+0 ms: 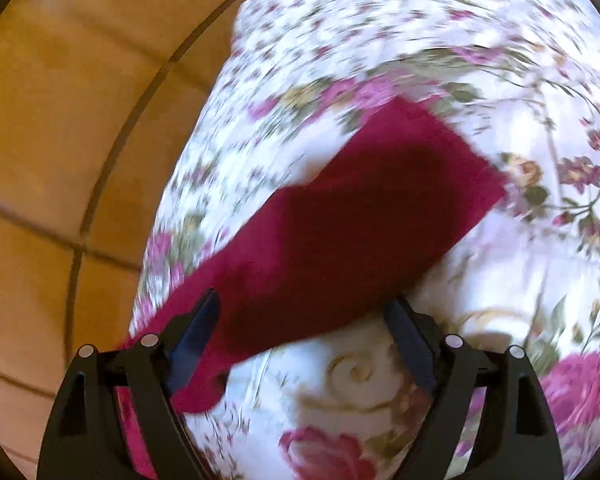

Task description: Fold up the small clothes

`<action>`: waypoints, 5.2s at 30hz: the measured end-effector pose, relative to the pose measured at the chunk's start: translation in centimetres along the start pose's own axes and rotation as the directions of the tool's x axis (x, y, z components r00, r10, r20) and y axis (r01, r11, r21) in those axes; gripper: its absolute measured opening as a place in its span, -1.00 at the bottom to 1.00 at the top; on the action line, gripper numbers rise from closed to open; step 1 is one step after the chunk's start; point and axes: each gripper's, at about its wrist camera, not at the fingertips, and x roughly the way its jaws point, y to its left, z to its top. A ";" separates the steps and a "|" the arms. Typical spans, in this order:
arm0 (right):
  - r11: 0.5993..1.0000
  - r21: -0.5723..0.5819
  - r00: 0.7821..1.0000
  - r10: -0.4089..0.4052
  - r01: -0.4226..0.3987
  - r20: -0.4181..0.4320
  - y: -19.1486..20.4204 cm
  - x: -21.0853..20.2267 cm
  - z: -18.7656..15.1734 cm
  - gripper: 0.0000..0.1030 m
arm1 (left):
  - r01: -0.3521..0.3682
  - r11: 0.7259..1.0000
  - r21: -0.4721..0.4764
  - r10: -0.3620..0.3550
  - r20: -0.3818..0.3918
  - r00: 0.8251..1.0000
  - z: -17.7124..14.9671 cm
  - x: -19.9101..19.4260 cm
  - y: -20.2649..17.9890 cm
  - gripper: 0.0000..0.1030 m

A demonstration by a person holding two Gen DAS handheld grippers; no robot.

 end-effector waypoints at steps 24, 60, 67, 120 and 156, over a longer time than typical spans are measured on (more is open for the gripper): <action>0.862 -0.414 0.955 0.289 -0.292 -0.071 14.7 -1.5 -6.9 -0.86 | 0.003 1.000 -0.005 -0.003 -0.051 0.999 -0.1 1.2 0.4 0.94; 0.759 -0.620 0.972 -0.234 0.196 0.020 11.0 1.4 -18.5 0.96 | 0.394 0.919 0.026 -0.385 -0.163 0.908 4.6 0.4 -11.7 0.35; 0.758 -0.629 0.975 -0.223 0.175 0.003 10.7 2.0 -17.3 0.96 | 0.397 0.912 -0.106 -0.409 -0.316 0.856 4.3 6.6 -15.2 0.20; 0.680 -0.722 0.992 -0.103 0.123 0.072 15.9 4.5 -14.5 0.96 | 0.408 0.891 -0.198 -0.432 -0.092 0.897 9.1 4.0 -5.3 -0.90; 0.760 -0.587 0.958 -0.259 0.281 0.123 12.2 3.1 -12.6 0.96 | 0.354 0.931 -0.094 -0.358 -0.027 0.933 4.1 5.2 -0.6 -0.86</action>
